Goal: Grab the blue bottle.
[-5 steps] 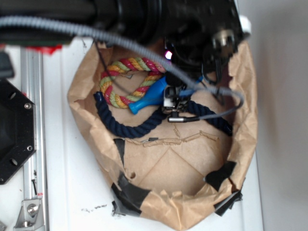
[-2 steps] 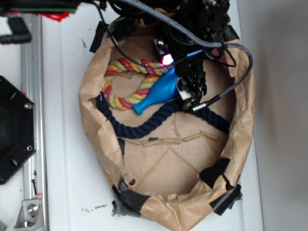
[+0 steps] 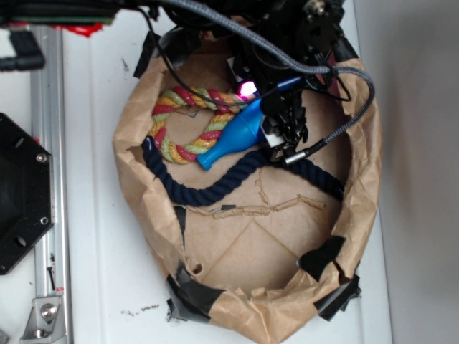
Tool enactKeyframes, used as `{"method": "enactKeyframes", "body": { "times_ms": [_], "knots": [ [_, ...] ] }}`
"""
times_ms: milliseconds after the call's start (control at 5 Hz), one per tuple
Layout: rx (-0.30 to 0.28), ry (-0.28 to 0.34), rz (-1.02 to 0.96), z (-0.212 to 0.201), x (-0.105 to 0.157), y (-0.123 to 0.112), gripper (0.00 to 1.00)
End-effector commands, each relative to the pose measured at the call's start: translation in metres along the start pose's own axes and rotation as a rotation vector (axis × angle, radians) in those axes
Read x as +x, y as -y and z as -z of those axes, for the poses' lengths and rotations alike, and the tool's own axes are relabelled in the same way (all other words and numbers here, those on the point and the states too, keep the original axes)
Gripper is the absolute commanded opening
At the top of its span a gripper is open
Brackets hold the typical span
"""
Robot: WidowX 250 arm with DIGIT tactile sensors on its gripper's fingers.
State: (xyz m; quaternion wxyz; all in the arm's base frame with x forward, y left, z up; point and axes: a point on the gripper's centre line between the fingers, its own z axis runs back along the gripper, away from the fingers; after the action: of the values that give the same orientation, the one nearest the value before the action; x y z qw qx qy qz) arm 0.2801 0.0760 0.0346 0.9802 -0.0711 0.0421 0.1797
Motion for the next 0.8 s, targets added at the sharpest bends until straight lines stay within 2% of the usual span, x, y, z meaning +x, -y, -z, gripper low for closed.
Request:
{"method": "enactKeyframes", "body": {
  "times_ms": [0, 200, 400, 600],
  "knots": [
    [-0.142, 0.169, 0.312, -0.068, -0.003, 0.072, 0.00],
    [-0.088, 0.182, 0.370, -0.112, -0.014, 0.093, 0.00],
    [0.088, 0.082, 0.402, -0.155, -0.019, 0.097, 0.00],
    [-0.013, 0.151, 0.297, -0.165, -0.041, 0.094, 1.00]
  ]
}}
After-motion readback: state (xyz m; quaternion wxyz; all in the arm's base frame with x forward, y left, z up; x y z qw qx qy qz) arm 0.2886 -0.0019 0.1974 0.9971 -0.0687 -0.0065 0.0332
